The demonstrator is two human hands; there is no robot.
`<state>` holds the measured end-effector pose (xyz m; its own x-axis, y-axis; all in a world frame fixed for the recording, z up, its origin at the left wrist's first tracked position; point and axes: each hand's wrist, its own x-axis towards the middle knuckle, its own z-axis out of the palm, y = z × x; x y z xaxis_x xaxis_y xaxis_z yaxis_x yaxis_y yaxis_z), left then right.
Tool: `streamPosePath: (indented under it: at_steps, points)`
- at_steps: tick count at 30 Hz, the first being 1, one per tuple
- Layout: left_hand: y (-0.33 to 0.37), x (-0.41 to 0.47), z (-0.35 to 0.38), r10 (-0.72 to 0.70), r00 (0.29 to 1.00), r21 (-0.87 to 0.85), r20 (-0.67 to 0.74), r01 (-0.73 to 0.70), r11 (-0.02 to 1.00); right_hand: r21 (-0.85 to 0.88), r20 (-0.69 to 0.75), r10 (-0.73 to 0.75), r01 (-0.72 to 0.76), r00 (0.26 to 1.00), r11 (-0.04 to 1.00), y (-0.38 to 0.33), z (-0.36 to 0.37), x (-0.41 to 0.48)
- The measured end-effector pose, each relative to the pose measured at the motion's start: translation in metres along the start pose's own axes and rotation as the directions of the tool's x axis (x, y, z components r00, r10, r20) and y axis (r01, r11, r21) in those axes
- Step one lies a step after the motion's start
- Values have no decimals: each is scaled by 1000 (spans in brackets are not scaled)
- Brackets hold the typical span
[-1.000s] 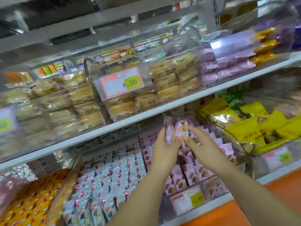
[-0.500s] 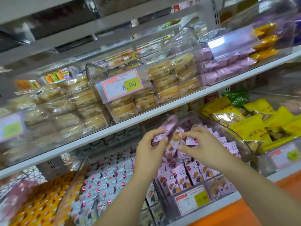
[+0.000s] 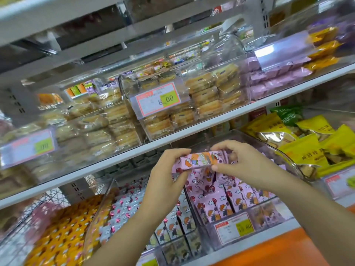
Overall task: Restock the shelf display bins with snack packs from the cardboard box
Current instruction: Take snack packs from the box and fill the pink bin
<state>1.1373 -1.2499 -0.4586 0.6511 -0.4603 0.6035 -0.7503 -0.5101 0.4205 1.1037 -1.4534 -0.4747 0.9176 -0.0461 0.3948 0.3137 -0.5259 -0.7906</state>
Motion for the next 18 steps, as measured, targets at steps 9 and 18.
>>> streamPosePath:
  at_steps: [9,18]
  points:
    - [17,-5,-3,-338,940,-391,-42,296,871,-36,99,24,-21,995,999,-4,15,-19]
    - [9,-16,-1,-341,936,-222,87,352,909,-606,212,29,108,977,788,16,47,-23]
